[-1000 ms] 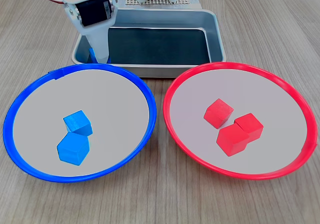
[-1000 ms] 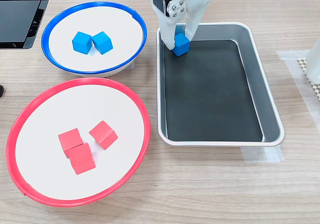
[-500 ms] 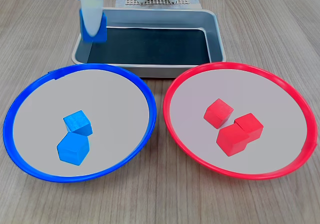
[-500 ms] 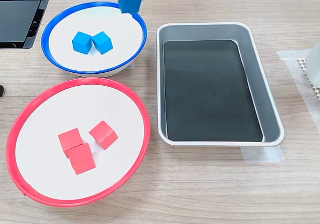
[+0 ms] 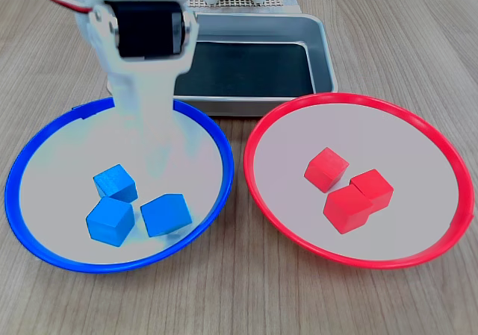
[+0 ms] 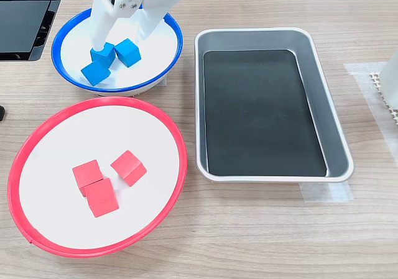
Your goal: Move six blocks from tray to matching dishes
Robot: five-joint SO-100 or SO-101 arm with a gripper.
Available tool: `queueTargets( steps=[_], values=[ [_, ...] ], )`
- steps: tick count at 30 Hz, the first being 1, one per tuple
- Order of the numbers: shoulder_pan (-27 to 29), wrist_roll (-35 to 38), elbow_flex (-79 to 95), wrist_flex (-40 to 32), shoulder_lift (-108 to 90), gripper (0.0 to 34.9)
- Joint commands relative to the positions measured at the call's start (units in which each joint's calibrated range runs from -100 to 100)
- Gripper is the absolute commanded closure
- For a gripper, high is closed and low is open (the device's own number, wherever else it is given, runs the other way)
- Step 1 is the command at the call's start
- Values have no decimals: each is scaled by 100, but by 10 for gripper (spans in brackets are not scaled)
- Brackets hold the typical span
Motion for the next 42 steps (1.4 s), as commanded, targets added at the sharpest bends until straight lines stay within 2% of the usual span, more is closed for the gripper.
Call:
queueTargets(
  steps=[1, 2, 3, 9, 12, 17, 25, 31, 37, 42],
  values=[
    [-49, -239, 1290, -537, -1564, 242],
    [-30, -391, 1727, -777, -1990, 330],
    [-11, -571, 2164, -1024, -2400, 346],
    [224, -1983, 6234, -3459, -5589, 349],
    [-58, -2291, 8154, -4004, -7415, 349],
    [-802, -2418, 10303, -3509, -9931, 349],
    [-1169, -2374, 11705, -2634, -11705, 349],
    [-1094, -2339, 12114, -2502, -12157, 349],
    [-1047, -2418, 12114, -1742, -12660, 349],
    [-887, -2520, 12114, -1751, -12660, 349]
  ],
)
